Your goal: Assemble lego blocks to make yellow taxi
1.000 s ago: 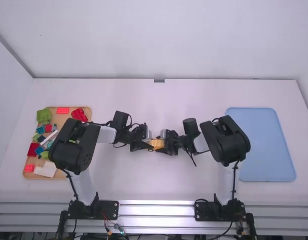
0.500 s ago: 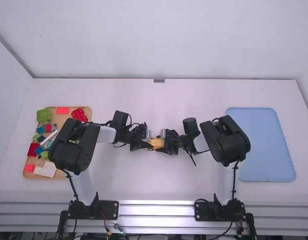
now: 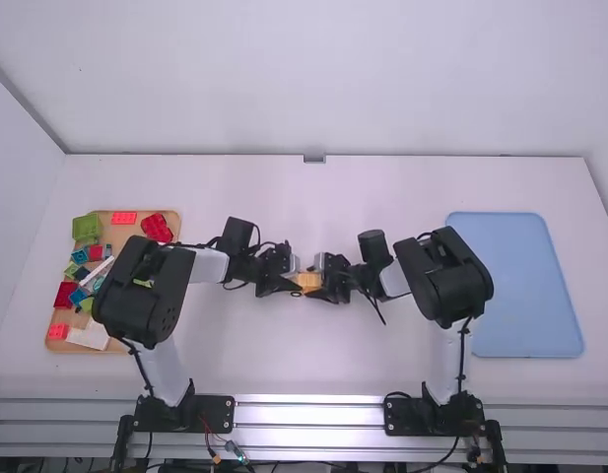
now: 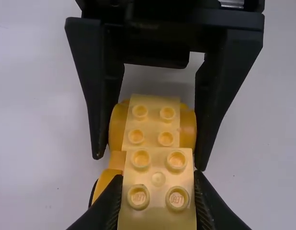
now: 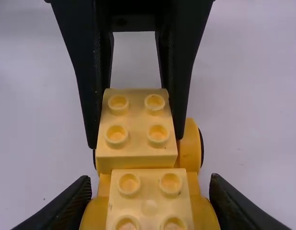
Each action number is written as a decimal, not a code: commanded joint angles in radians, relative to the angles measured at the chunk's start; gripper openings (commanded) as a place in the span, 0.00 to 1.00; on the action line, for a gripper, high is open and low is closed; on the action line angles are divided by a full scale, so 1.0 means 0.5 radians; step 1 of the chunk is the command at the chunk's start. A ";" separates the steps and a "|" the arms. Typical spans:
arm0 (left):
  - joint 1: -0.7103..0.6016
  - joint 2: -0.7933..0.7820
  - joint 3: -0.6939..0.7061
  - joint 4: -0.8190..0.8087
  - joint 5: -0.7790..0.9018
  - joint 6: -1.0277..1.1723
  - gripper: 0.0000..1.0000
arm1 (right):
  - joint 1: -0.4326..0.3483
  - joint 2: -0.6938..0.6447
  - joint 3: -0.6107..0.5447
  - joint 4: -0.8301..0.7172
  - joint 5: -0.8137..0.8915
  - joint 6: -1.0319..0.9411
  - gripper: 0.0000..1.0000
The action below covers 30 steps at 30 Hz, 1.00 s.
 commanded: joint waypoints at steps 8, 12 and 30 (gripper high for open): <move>-0.018 -0.049 0.007 0.027 -0.092 0.065 0.02 | 0.036 0.035 -0.031 -0.048 0.079 -0.021 0.46; -0.018 -0.053 0.008 0.040 -0.146 0.047 0.02 | 0.036 0.035 -0.031 -0.048 0.080 -0.022 0.46; -0.021 -0.111 0.006 -0.111 -0.109 0.063 0.02 | 0.036 0.035 -0.031 -0.053 0.080 -0.037 0.46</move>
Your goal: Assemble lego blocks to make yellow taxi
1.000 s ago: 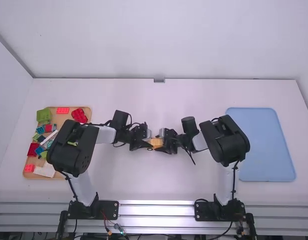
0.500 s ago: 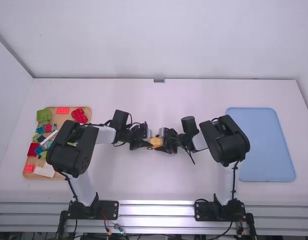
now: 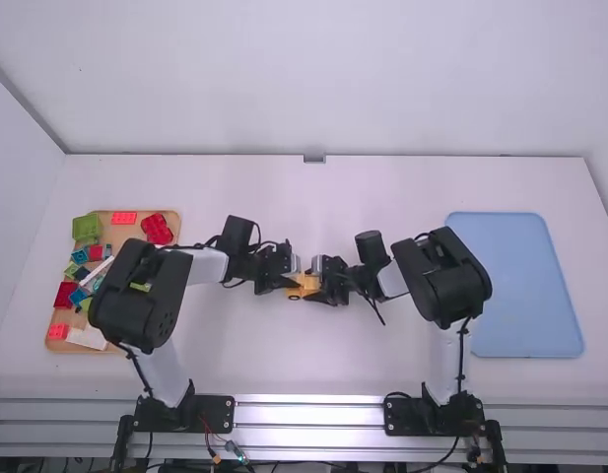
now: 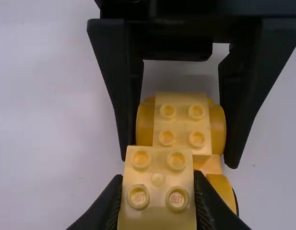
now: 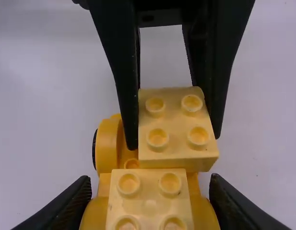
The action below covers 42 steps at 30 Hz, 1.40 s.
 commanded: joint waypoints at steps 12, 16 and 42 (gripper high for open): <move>-0.009 -0.157 -0.063 -0.074 0.076 -0.008 0.02 | 0.012 0.035 -0.029 -0.017 0.106 -0.003 0.46; -0.008 -0.142 -0.100 -0.050 0.076 -0.005 0.02 | 0.012 0.035 -0.029 -0.018 0.106 -0.002 0.46; 0.016 0.002 -0.069 0.000 0.166 0.008 0.02 | 0.012 0.035 -0.027 -0.018 0.099 0.005 0.46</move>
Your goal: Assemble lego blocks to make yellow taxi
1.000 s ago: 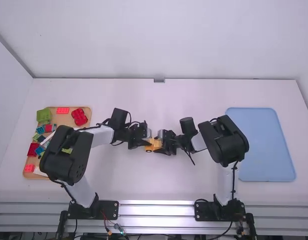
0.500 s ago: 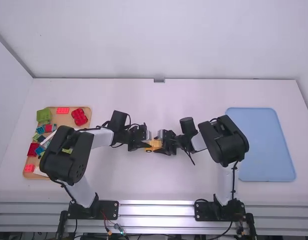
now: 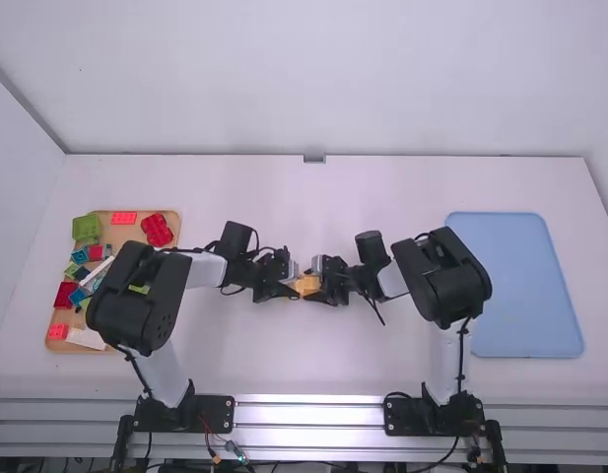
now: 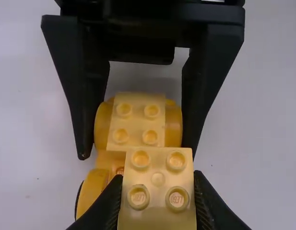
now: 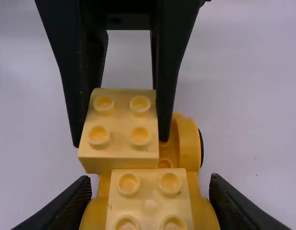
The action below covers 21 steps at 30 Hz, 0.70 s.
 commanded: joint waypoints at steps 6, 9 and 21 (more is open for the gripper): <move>-0.007 0.027 0.020 0.075 -0.016 0.011 0.02 | 0.008 0.035 -0.030 -0.034 0.086 0.003 0.47; -0.006 0.027 0.020 0.072 -0.008 0.014 0.02 | 0.008 0.035 -0.031 -0.032 0.085 0.002 0.47; 0.002 0.024 -0.061 0.218 -0.008 0.001 0.45 | 0.008 0.035 -0.031 -0.034 0.086 0.005 0.52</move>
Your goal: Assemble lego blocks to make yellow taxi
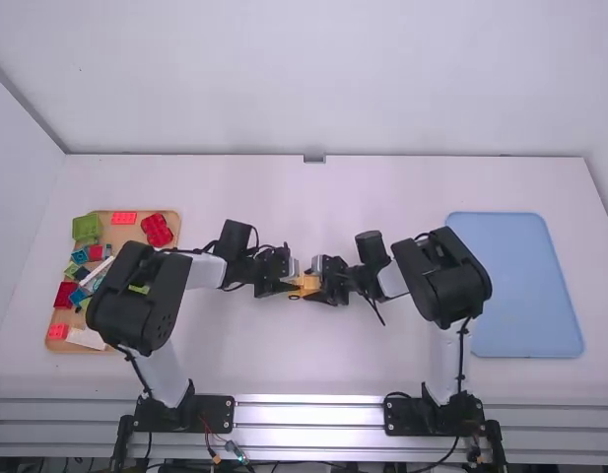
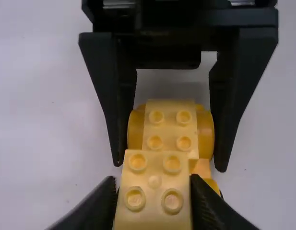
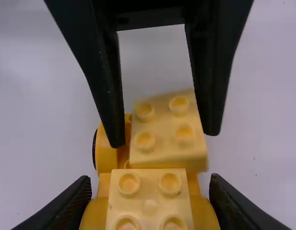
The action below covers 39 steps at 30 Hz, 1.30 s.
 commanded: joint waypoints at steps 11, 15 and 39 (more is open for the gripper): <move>0.006 -0.041 -0.007 -0.076 0.050 -0.103 0.34 | 0.008 0.034 -0.030 -0.031 0.087 0.002 0.53; 0.014 -0.047 -0.008 -0.082 0.045 -0.105 0.18 | 0.008 0.034 -0.030 -0.032 0.087 0.004 0.53; 0.008 -0.103 -0.008 -0.165 0.230 -0.156 0.59 | 0.008 0.035 -0.030 -0.024 0.095 0.016 0.53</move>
